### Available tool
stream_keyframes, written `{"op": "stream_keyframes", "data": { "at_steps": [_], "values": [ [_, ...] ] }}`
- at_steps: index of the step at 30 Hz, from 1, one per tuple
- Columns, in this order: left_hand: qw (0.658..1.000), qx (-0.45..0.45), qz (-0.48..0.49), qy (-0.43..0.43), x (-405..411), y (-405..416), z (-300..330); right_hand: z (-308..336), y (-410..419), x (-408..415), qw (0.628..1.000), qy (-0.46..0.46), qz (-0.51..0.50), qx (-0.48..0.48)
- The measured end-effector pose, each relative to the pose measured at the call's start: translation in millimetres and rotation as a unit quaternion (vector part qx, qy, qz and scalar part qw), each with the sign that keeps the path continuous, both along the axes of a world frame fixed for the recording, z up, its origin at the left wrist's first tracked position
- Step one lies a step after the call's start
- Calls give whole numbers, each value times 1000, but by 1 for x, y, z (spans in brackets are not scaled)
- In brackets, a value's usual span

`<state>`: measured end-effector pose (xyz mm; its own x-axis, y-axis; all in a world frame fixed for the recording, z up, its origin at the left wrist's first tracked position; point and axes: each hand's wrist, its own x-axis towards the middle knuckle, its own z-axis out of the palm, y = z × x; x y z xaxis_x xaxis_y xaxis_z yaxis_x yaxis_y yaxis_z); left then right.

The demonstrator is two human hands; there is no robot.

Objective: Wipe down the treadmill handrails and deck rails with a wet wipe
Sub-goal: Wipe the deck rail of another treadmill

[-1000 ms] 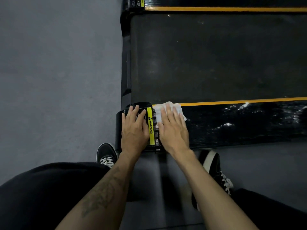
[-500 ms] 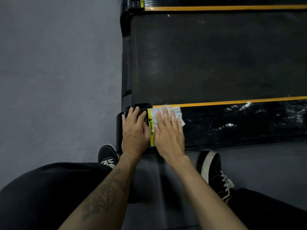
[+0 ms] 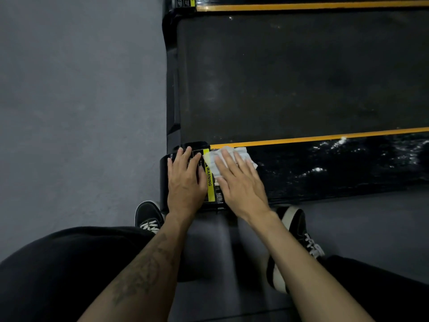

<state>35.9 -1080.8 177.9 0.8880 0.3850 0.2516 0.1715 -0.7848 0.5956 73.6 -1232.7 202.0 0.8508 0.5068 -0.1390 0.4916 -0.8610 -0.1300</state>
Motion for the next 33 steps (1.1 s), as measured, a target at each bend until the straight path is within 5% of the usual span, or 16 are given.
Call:
{"op": "stream_keyframes", "data": {
  "at_steps": [5, 11, 16, 22, 28, 33],
  "values": [
    [1000, -1, -1, 9, -1, 1, 3, -1, 9, -17, 993, -10, -118, 10],
    [1000, -2, 2, 6, 0, -1, 4, 1, 13, -13, 1000, 4, -15, -1],
    [1000, -6, -1, 11, -1, 0, 4, -1, 11, -22, 991, -10, -131, 13],
    [1000, -7, 1, 13, -1, -1, 6, -4, 4, -29, 1000, -19, -20, 1],
    [1000, -10, -3, 24, -2, -1, 10, -6, 18, -39, 987, -27, -158, 26],
    [1000, -21, 1, 22, -2, -2, 11, -4, 10, -37, 999, -23, -18, 16]
  ]
}}
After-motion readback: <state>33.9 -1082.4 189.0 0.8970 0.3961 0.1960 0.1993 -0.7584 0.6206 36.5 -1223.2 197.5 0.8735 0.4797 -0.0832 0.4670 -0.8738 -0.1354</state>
